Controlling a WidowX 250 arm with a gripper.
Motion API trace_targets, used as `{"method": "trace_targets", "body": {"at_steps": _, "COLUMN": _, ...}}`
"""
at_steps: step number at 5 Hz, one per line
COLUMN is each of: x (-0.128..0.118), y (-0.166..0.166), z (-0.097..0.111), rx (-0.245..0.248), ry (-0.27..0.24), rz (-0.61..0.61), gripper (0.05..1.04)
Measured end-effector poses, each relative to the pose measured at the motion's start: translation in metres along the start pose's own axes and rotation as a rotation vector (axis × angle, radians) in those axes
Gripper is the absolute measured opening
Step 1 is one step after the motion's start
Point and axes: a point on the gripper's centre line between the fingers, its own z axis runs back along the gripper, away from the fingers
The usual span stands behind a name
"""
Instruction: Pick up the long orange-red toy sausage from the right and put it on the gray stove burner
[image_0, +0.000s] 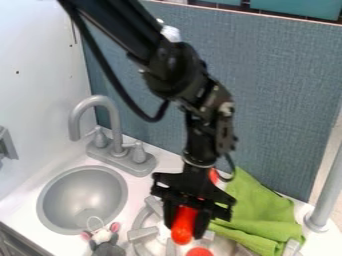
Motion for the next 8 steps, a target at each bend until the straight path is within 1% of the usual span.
{"method": "trace_targets", "body": {"at_steps": 2, "x": 0.02, "y": 0.034, "z": -0.036, "rx": -0.044, "ry": 0.0, "rz": 0.183, "gripper": 0.55}}
{"method": "trace_targets", "body": {"at_steps": 3, "x": 0.028, "y": 0.045, "z": -0.067, "rx": -0.081, "ry": 0.029, "rz": 0.302, "gripper": 0.55}}
{"method": "trace_targets", "body": {"at_steps": 4, "x": 0.041, "y": 0.041, "z": -0.093, "rx": -0.126, "ry": 0.02, "rz": 0.374, "gripper": 0.55}}
{"method": "trace_targets", "body": {"at_steps": 5, "x": 0.053, "y": 0.035, "z": -0.101, "rx": -0.146, "ry": 0.051, "rz": 0.381, "gripper": 0.549}}
{"method": "trace_targets", "body": {"at_steps": 6, "x": 0.054, "y": 0.033, "z": -0.101, "rx": -0.145, "ry": 0.067, "rz": 0.38, "gripper": 0.549}}
{"method": "trace_targets", "body": {"at_steps": 7, "x": 0.05, "y": 0.036, "z": -0.099, "rx": -0.108, "ry": 0.106, "rz": 0.397, "gripper": 0.625}}
{"method": "trace_targets", "body": {"at_steps": 8, "x": 0.046, "y": 0.039, "z": -0.09, "rx": -0.086, "ry": 0.126, "rz": 0.397, "gripper": 0.926}}
